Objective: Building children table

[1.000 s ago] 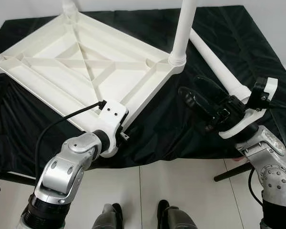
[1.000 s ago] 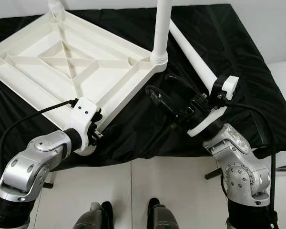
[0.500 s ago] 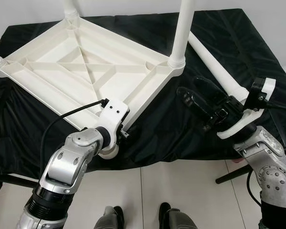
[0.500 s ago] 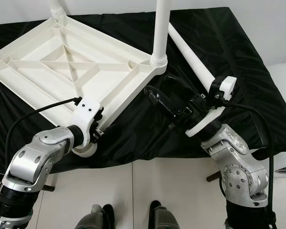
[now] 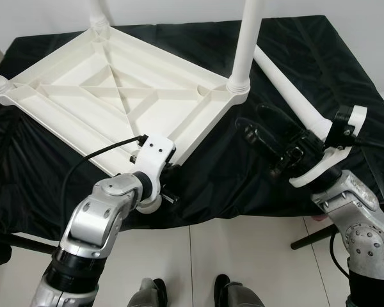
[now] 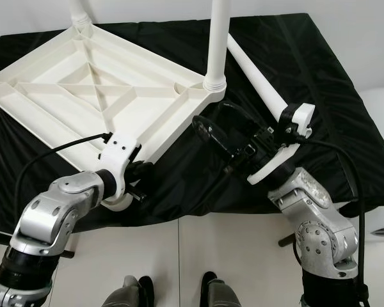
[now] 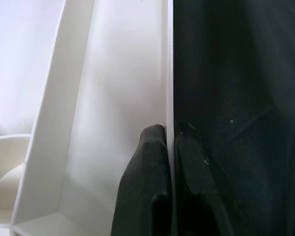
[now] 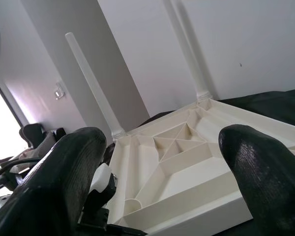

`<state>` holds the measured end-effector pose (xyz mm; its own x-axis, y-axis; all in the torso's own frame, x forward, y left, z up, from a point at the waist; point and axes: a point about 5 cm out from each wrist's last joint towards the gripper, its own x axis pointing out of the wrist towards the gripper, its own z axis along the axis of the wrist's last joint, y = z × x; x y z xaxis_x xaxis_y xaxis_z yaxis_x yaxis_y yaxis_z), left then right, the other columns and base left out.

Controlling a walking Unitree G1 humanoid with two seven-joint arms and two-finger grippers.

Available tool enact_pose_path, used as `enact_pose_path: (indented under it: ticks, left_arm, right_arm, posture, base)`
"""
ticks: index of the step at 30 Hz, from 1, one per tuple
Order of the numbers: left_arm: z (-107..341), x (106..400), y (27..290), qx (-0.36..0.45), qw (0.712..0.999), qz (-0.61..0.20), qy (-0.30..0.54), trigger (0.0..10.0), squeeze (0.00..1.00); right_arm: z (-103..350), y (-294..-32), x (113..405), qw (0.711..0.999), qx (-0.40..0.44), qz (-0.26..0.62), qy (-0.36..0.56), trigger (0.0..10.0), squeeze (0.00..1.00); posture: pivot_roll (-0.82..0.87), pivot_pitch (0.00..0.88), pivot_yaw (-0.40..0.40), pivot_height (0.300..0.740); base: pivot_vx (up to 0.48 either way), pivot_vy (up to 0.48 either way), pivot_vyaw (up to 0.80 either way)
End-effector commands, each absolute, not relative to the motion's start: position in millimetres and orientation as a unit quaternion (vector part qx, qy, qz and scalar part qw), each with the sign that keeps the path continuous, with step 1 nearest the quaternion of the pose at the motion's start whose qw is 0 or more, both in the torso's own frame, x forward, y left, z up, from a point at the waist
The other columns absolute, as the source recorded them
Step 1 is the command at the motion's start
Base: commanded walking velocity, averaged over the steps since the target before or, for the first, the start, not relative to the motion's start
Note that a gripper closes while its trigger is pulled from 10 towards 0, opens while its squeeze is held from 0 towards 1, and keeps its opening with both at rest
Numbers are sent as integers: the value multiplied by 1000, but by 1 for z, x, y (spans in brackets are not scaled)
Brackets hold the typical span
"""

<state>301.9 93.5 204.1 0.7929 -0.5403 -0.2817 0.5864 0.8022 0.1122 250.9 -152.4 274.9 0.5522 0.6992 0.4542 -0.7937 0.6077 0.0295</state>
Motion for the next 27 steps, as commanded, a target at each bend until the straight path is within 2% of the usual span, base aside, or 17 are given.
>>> enact_pose_path:
  ticks: [1, 14, 21, 27]
  left_arm:
    - [198, 307, 98, 93, 955, -248, 132, 0, 0]
    - [207, 323, 77, 77, 959, -245, 118, 0, 0]
    - [216, 346, 67, 48, 973, -199, 105, 0, 0]
    - [222, 355, 62, 42, 977, -188, 94, 0, 0]
  right_arm:
    - [274, -150, 247, 870, 116, 432, -204, 10000, 0]
    - [274, -148, 245, 871, 121, 430, -206, 10000, 0]
    - [273, -146, 244, 872, 126, 426, -207, 10000, 0]
    - [273, -146, 244, 873, 127, 424, -207, 10000, 0]
  posture:
    - [-42, 219, 69, 740]
    - [-41, 220, 74, 740]
    - [-42, 221, 81, 740]
    - [-42, 221, 81, 740]
  base:
    - [0, 0, 0]
    - [0, 0, 0]
    - [0, 0, 0]
    - [0, 0, 0]
